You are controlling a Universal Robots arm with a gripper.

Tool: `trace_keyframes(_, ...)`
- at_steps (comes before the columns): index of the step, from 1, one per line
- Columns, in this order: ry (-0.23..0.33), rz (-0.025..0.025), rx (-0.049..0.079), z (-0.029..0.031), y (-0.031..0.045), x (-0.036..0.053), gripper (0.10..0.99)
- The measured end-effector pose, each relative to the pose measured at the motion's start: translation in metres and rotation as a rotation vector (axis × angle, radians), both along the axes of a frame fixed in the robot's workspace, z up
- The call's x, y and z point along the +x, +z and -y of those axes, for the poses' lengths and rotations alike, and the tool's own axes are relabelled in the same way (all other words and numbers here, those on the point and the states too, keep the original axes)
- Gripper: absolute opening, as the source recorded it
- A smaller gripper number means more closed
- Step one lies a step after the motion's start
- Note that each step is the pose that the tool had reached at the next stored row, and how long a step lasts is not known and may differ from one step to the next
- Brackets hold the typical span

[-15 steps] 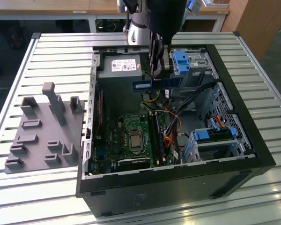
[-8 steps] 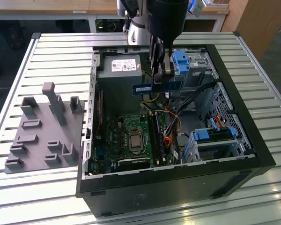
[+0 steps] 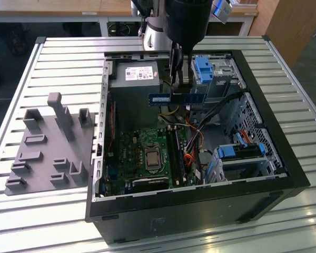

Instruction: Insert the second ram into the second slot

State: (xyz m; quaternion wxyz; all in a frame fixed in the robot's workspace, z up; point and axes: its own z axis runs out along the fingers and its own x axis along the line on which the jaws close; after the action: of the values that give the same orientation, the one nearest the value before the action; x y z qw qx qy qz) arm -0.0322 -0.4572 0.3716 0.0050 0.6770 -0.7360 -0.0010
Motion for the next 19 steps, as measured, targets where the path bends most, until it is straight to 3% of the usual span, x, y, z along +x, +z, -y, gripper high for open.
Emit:
trace_keyframes(6,-0.096,0.0000,0.000,0.0000,-0.0005,0.0000,0.137)
trace_keyframes(8,-0.161,0.0000,0.000,0.0000,-0.0009,0.0000,0.137)
trace_keyframes(19,-0.335,0.0000,0.000,-0.0001,-0.0017,0.0000,0.137)
